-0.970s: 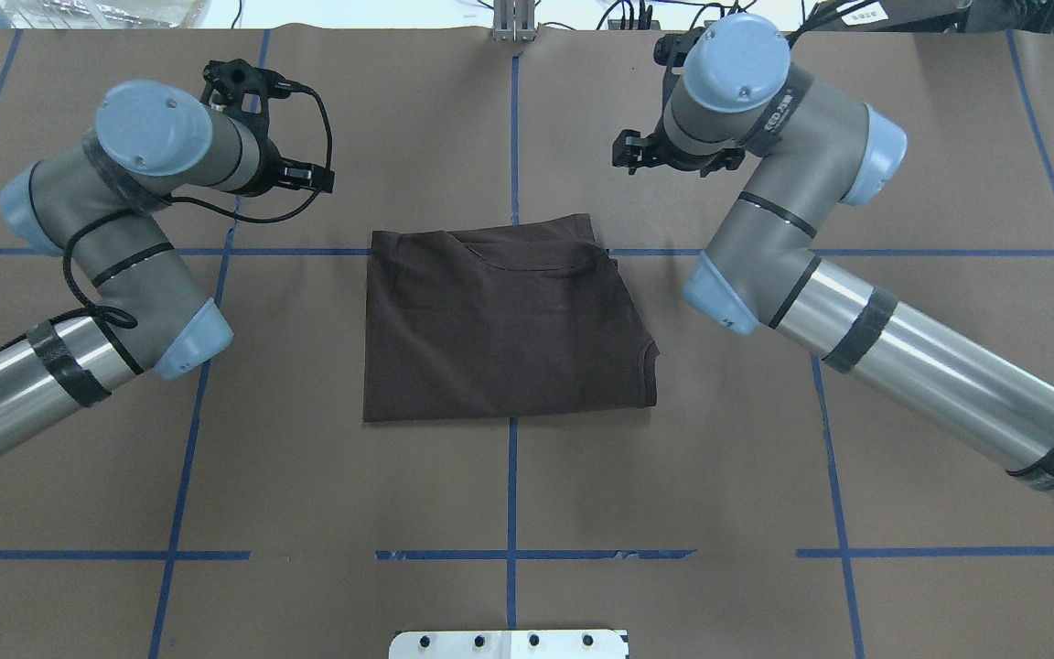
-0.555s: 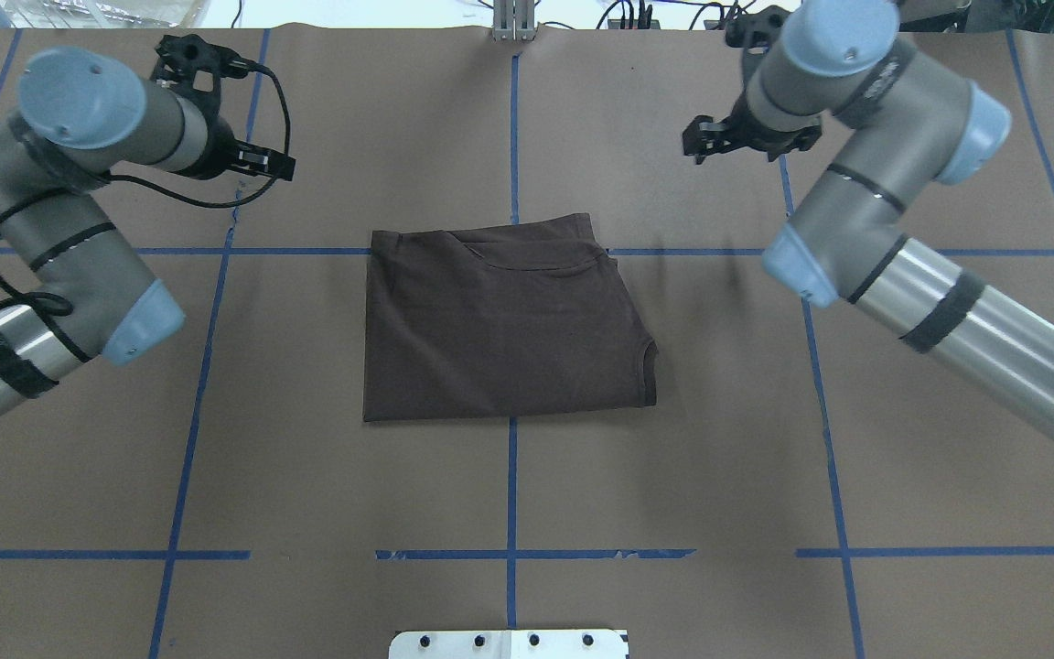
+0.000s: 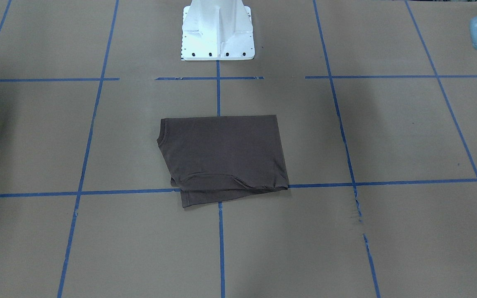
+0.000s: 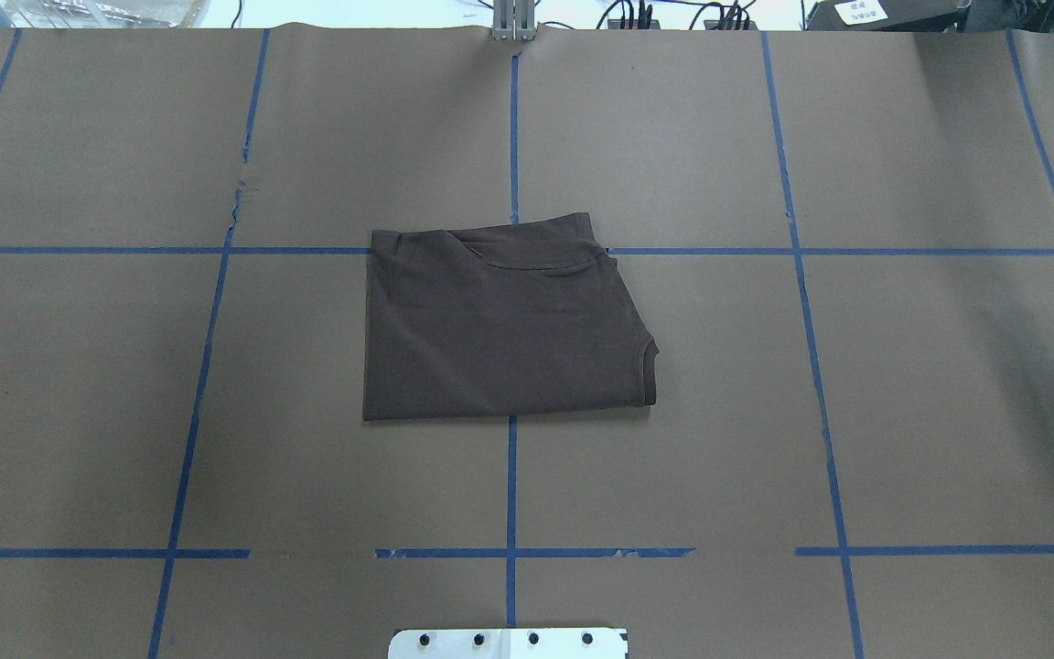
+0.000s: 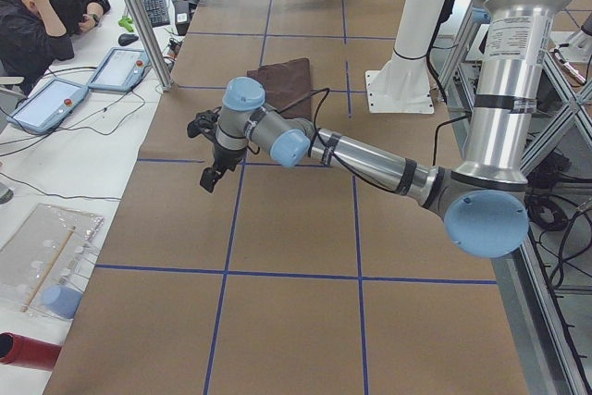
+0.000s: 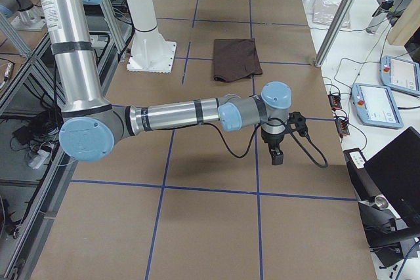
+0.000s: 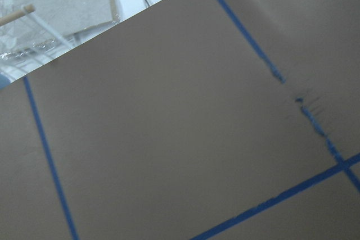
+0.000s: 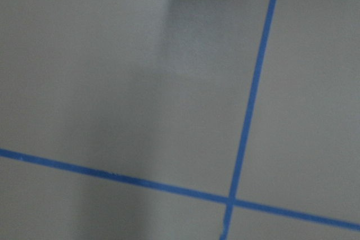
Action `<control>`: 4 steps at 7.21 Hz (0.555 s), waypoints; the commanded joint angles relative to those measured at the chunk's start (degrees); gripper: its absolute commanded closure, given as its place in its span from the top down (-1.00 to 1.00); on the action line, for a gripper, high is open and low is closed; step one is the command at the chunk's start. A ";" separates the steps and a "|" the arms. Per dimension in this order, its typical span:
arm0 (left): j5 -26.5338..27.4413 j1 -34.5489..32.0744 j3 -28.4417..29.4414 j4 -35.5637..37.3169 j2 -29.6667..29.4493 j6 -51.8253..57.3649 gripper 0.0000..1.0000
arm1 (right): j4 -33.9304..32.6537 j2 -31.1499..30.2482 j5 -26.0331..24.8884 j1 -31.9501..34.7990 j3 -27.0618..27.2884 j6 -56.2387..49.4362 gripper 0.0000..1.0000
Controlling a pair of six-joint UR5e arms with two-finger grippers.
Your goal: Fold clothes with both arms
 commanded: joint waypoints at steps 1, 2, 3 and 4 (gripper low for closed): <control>-2.95 -4.70 2.09 1.53 8.06 3.63 1.00 | -8.92 -13.03 0.86 5.34 8.70 -3.98 1.00; -3.12 -5.48 4.89 3.79 8.61 4.15 1.00 | -5.27 -18.95 -2.03 5.34 12.66 -4.15 1.00; -4.26 -8.19 4.83 6.42 9.05 4.07 1.00 | -5.06 -20.48 -1.80 4.82 14.53 -3.20 1.00; -7.49 -8.65 4.05 12.63 9.05 4.68 1.00 | -4.27 -21.02 -2.15 3.94 14.37 0.03 1.00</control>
